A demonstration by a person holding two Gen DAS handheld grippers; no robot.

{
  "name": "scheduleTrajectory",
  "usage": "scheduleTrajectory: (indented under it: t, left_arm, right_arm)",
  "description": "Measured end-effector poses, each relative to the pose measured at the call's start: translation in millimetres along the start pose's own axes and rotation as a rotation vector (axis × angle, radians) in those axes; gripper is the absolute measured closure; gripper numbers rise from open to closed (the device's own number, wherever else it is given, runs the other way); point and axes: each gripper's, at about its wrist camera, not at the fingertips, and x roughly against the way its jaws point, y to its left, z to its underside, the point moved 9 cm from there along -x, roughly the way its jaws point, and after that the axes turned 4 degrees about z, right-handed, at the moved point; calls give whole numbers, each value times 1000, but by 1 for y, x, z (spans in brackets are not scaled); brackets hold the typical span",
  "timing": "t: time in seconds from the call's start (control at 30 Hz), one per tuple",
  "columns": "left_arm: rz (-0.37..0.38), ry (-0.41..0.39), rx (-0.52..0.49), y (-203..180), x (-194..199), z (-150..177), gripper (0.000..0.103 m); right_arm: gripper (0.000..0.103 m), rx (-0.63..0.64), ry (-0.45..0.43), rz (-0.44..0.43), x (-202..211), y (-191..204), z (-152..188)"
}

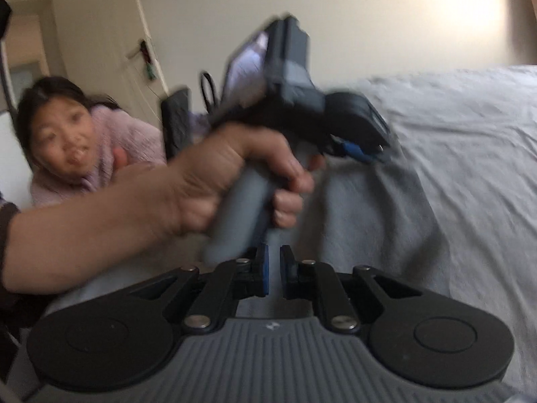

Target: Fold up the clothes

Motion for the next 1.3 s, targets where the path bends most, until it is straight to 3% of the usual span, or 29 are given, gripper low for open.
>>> scheduleTrajectory:
  t: [0.17, 0.23, 0.4, 0.5, 0.83, 1.03, 1.17, 1.3]
  left_arm:
    - [21, 2, 14, 3, 1, -1, 86]
    - [25, 1, 19, 3, 2, -1, 82]
    - [19, -11, -6, -1, 8, 1, 59]
    - [-28, -23, -15, 4, 12, 1, 59]
    - [-150, -49, 49, 32, 12, -3, 63]
    - [-183, -50, 70, 36, 18, -3, 62]
    - [-179, -54, 91, 37, 27, -7, 43]
    - [-181, -37, 81, 37, 30, -6, 42]
  right_arm:
    - [88, -45, -29, 80, 1, -16, -4]
    - [81, -49, -32, 95, 2, -19, -4]
    - [68, -23, -6, 137, -3, -21, 0]
    - [67, -8, 10, 162, -6, -22, 2]
    - [96, -61, 0, 215, -4, -41, 4]
    - [100, -93, -22, 207, 5, -49, 4]
    - [100, -135, -71, 192, 13, -53, -2]
    - [100, -137, -100, 133, 19, -47, -5]
